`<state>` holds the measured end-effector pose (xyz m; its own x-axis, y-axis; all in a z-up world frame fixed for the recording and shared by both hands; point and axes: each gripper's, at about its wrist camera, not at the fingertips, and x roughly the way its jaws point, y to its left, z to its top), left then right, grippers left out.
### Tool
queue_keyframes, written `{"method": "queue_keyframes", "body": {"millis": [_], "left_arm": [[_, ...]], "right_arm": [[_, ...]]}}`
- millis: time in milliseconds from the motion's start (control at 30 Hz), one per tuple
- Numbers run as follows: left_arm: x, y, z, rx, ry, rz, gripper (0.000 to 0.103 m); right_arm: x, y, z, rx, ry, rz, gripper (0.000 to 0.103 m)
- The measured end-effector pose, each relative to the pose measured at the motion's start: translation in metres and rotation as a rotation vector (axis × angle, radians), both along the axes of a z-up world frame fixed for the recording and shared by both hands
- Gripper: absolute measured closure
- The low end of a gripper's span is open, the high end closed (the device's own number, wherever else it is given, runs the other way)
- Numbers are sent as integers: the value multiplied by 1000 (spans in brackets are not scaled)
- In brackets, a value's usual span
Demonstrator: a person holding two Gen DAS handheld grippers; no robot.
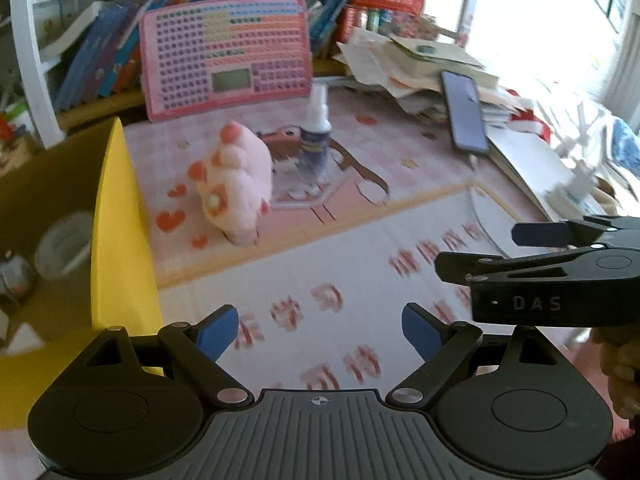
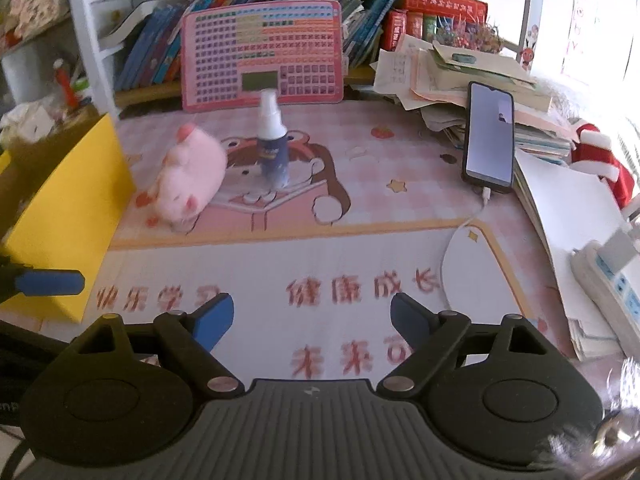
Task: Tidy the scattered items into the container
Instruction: 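Close the left tool on the pink plush pig while the right tool grasps the spray bottle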
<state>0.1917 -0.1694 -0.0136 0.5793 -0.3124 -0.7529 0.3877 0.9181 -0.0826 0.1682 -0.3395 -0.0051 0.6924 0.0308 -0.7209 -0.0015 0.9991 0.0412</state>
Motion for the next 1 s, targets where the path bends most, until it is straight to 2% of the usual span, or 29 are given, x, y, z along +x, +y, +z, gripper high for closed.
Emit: {"method": "queue_keyframes", "body": {"millis": [67,233,500,767,1000], "left_arm": [[12,-4,1,16,-1,25,12],[40,-12,3,81,-33,94,14],[82,-18,-4,154,-66,203,15],[120,-22,-17,155,-45,288,15],[155,-25,-27,169,-7,339,15]], "right_arm": [[14,-6,0,15,-9,17,19],[56,-15,-2,54,-24,76,32],[127,-2,-4,43,-67,220,33],[183,10,-19,24,-56,298,35],[212,10,-32,38,-17,334,45]]}}
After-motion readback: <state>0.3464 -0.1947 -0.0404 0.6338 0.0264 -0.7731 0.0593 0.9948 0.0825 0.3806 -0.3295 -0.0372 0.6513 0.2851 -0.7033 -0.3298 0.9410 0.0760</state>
